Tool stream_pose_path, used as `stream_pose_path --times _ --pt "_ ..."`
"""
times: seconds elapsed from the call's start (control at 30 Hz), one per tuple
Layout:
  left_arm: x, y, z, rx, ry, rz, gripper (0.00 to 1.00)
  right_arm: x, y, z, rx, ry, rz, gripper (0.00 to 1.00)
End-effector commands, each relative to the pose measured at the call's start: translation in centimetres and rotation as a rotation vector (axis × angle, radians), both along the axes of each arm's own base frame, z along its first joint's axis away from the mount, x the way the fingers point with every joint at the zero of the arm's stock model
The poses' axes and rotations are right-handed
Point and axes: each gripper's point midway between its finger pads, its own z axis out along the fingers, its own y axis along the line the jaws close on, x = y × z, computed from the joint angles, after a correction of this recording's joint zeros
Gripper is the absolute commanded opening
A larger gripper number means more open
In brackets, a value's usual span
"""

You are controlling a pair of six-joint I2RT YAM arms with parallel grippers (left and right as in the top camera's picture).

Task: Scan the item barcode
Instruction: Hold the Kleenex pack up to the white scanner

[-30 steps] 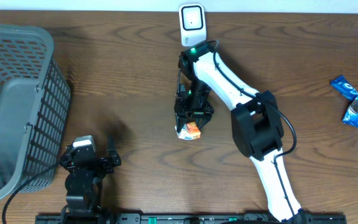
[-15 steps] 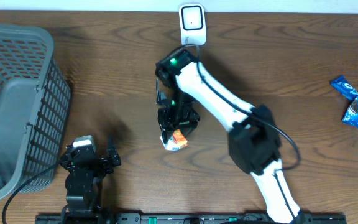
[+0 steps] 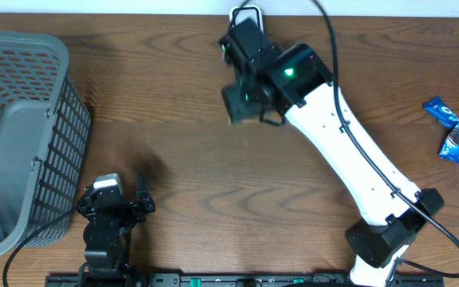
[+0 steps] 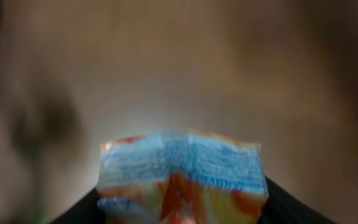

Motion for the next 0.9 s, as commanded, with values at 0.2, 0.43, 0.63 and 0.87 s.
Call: stream_pose_path --times 0.2,0.43,0.63,0.87 --pt "-0.2 -0.1 -1.2 -0.007 0.037 -0.002 0.98 11.9 -2.6 4.8 -0.057 -0.497 -0.271 0.52" --pt "-0.2 -0.1 -1.2 -0.007 0.037 -0.002 0.98 20.8 -3.1 0.6 0.001 -0.635 -0.358 0.52" --pt "-0.2 -0.1 -1.2 -0.007 0.037 -0.002 0.98 26.6 -2.5 -3.7 0.033 -0.79 -0.367 0.53" --pt "-0.2 -0.1 -1.2 -0.006 0.037 -0.002 0.98 29.4 -1.5 -7.9 0.093 -0.915 -0.377 0.62"
